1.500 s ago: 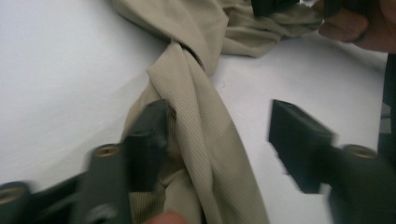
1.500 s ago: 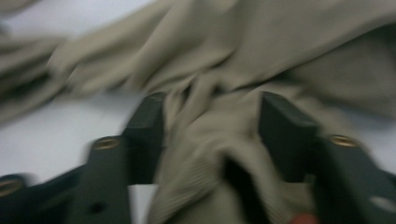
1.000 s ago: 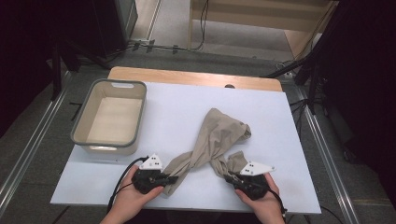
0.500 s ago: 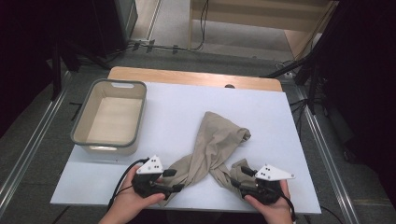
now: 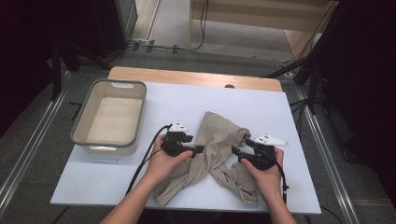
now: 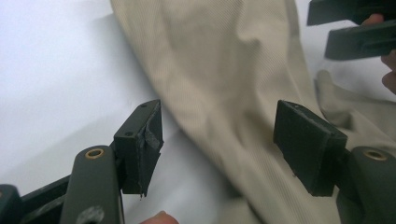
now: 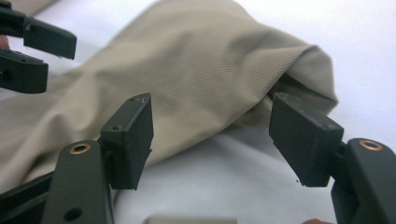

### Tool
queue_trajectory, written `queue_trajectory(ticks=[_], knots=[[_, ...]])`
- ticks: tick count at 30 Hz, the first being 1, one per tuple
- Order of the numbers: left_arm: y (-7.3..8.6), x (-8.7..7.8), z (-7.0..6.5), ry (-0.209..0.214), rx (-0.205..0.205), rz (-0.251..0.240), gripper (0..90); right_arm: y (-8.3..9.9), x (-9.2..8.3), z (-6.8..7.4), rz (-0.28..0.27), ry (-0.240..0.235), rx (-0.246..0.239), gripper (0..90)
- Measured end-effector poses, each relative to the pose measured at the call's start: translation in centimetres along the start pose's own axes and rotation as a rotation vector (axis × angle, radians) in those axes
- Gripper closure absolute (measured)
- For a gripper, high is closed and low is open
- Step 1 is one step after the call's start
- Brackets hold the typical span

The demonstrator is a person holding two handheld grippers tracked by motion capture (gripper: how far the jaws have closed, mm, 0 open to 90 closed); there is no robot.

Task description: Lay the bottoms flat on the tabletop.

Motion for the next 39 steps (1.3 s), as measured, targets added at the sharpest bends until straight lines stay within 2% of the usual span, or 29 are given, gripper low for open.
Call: queue_trajectory(ticks=[2, 4, 5, 7, 9, 10, 12, 14, 21, 26, 30, 31, 32, 34, 37, 39], knots=[[-0.3, 1.0, 0.2, 0.014, -0.027, 0.009, 36.0, 0.0, 1.0, -0.4, 0.015, 0.004, 0.01, 29.8], [-0.2, 1.9, 0.3, 0.01, -0.038, 0.021, 39.6, 0.0, 1.9, -0.5, 0.02, 0.028, 0.004, 33.6], [-0.1, 2.2, 0.4, 0.002, -0.034, 0.026, 44.7, 0.0, 2.3, -0.4, 0.019, 0.025, 0.003, 38.5], [0.3, 2.4, 0.2, 0.016, -0.013, 0.046, 58.6, 0.4, 3.0, 0.1, 0.026, -0.003, -0.001, 50.8], [0.7, 2.1, 0.0, 0.032, 0.014, 0.055, 78.1, 0.6, 3.2, 0.6, 0.043, 0.018, -0.042, 64.5], [0.9, 1.8, -0.1, 0.035, 0.018, 0.051, 84.2, 0.7, 3.1, 1.0, 0.041, 0.0, -0.052, 70.7], [1.3, 1.1, -0.3, 0.049, 0.018, 0.045, 87.6, 0.9, 2.8, 1.7, 0.046, -0.05, -0.05, 78.4], [1.9, 0.2, -0.6, 0.067, 0.021, 0.037, 87.9, 1.5, 2.4, 2.3, 0.064, -0.07, -0.072, 83.7], [5.6, -3.7, -1.3, 0.1, 0.049, 0.043, 88.1, 3.6, -0.1, 5.0, 0.086, -0.124, -0.119, 85.5], [8.3, -6.3, -2.5, 0.145, 0.101, 0.063, 88.2, 5.6, -2.0, 6.6, 0.119, -0.156, -0.156, 86.2], [9.4, -8.2, -3.8, 0.193, 0.174, 0.081, 88.1, 6.4, -3.4, 7.5, 0.132, -0.186, -0.18, 85.8], [9.4, -8.5, -4.0, 0.2, 0.182, 0.082, 87.9, 6.4, -3.7, 7.7, 0.135, -0.193, -0.199, 81.7], [9.3, -8.6, -4.0, 0.197, 0.183, 0.074, 87.1, 6.4, -3.8, 7.8, 0.13, -0.197, -0.219, 73.2], [8.6, -8.6, -3.7, 0.193, 0.16, 0.035, 79.8, 6.1, -3.9, 7.7, 0.109, -0.194, -0.243, 57.3], [6.9, -8.1, -3.1, 0.155, 0.118, -0.008, 61.6, 4.7, -4.4, 7.1, 0.038, -0.222, -0.203, 47.7], [5.4, -7.7, -2.8, 0.128, 0.1, -0.031, 51.7, 3.5, -4.7, 6.6, 0.004, -0.202, -0.204, 44.1]])
Point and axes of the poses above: each handheld gripper's, and its own axes: x roughly forward along the jaws, y roughly out of its underside, z roughly to its left, the point moved 7 cm from there along x, roughly forward along the jaws, and after that the axes turned 9 degrees about -y, right-handed, at the moved point
